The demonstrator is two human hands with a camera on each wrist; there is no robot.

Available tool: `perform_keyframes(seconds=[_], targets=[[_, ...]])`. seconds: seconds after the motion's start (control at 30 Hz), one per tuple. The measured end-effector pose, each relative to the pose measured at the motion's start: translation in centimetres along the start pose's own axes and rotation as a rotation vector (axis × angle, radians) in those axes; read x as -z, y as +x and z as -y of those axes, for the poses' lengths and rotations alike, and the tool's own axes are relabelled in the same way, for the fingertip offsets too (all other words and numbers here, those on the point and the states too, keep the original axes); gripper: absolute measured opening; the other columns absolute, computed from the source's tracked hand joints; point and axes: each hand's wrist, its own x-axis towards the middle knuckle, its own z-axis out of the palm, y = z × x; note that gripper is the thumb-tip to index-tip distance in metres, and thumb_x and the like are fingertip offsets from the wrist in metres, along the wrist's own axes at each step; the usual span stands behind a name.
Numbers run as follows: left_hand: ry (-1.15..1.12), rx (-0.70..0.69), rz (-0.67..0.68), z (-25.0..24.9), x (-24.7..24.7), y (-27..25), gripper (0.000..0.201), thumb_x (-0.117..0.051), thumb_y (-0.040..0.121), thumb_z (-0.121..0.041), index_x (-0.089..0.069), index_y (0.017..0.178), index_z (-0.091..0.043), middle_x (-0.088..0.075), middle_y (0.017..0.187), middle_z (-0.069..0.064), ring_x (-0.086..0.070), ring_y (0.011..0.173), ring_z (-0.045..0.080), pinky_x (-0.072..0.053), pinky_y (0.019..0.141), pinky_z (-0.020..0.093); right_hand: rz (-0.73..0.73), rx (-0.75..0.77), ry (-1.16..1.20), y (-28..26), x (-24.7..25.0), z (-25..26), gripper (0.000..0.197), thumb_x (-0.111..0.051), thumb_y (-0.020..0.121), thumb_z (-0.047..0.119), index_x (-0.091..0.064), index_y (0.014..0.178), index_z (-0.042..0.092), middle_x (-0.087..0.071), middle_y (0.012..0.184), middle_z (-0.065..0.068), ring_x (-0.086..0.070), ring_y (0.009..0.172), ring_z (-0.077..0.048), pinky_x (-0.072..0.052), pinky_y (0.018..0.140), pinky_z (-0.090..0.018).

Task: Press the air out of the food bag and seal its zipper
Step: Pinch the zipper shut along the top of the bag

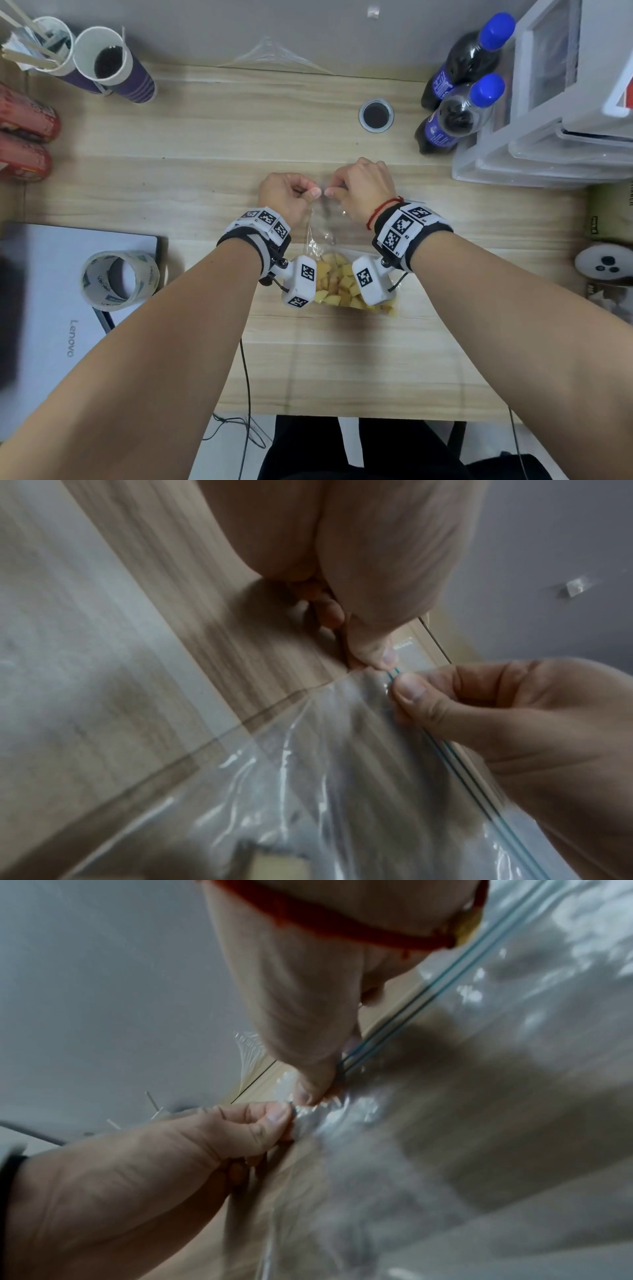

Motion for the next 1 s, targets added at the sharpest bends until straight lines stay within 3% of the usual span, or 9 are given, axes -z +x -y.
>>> perform_keyframes(seconds=[0.13,0.23,0.4,0.53,0.67,0.73,0.9,1.0], targets=[[0.015,0.005,-0.014,-0.2,-0.1,0.0,0.006,-0.074,0.084,-0.016,-0.071,0.079,-0.015,-0.061,0.066,-0.013,-0.054,0.058,-0.001,-0.043,0.054,0.0,0.014,-0.046,0.001,-0.7,0.7,-1.8,0.016,-0.059,0.092,0.035,-0.07,0.093,0.023,-0.069,0.098,-0.003,-0.055,0.107,-0.023,-0.032,0.093,-0.036],[0.019,0.012,-0.024,-0.4,-0.4,-0.1,0.007,-0.074,0.085,-0.016,-0.071,0.079,-0.017,-0.061,0.067,-0.013,-0.055,0.06,-0.001,-0.043,0.055,0.0,-0.015,-0.052,0.027,-1.0,0.8,-1.7,0.015,-0.062,0.091,0.03,-0.071,0.092,0.019,-0.07,0.099,-0.005,-0.056,0.106,-0.024,-0.035,0.096,-0.036],[-0.002,0.029,-0.041,-0.1,0.0,0.2,0.006,-0.073,0.085,-0.016,-0.07,0.08,-0.016,-0.061,0.068,-0.012,-0.056,0.061,0.0,-0.043,0.055,0.0,-0.011,-0.073,0.038,-1.4,1.0,-2.5,0.019,-0.06,0.091,0.039,-0.072,0.093,0.024,-0.071,0.097,-0.002,-0.056,0.104,-0.023,-0.033,0.093,-0.038],[-0.008,0.027,-0.051,-0.2,-0.4,0.1,0.003,-0.073,0.085,-0.016,-0.071,0.083,-0.014,-0.061,0.068,-0.013,-0.055,0.061,-0.001,-0.044,0.056,0.001,-0.019,-0.089,0.025,-1.8,1.5,-3.0,0.018,-0.06,0.092,0.03,-0.072,0.097,0.019,-0.068,0.104,-0.009,-0.055,0.108,-0.025,-0.034,0.097,-0.035],[-0.043,0.002,0.016,-0.4,-0.2,0.2,0.011,-0.073,0.085,-0.024,-0.068,0.075,-0.025,-0.064,0.073,-0.011,-0.06,0.068,0.005,-0.051,0.072,0.019,-0.04,-0.076,0.055,-1.7,1.5,-2.6,0.02,-0.06,0.093,0.031,-0.072,0.099,0.016,-0.067,0.105,-0.012,-0.055,0.107,-0.028,-0.035,0.097,-0.035],[-0.033,0.006,0.074,-0.5,-0.2,0.1,0.01,-0.074,0.084,-0.029,-0.07,0.075,-0.027,-0.068,0.073,-0.009,-0.063,0.069,0.01,-0.053,0.073,0.025,-0.04,-0.051,0.072,-1.6,1.1,-2.1,0.021,-0.06,0.092,0.035,-0.072,0.097,0.019,-0.069,0.102,-0.009,-0.055,0.107,-0.026,-0.035,0.097,-0.037],[0.067,0.013,-0.002,-0.1,-0.2,-0.1,0.015,-0.073,0.085,-0.031,-0.076,0.091,-0.018,-0.061,0.071,-0.011,-0.053,0.059,-0.002,-0.042,0.056,0.006,-0.029,-0.07,0.062,-2.1,0.9,-3.3,0.021,-0.062,0.089,0.041,-0.074,0.095,0.026,-0.072,0.095,-0.002,-0.059,0.102,-0.024,-0.037,0.094,-0.038],[0.09,0.016,0.006,-0.1,-0.6,-0.1,0.02,-0.074,0.082,-0.036,-0.077,0.09,-0.019,-0.065,0.074,-0.008,-0.058,0.064,0.007,-0.049,0.067,0.018,-0.049,-0.115,0.039,-2.4,1.0,-4.2,0.018,-0.063,0.088,0.038,-0.073,0.092,0.023,-0.07,0.098,-0.007,-0.059,0.102,-0.026,-0.038,0.095,-0.036]])
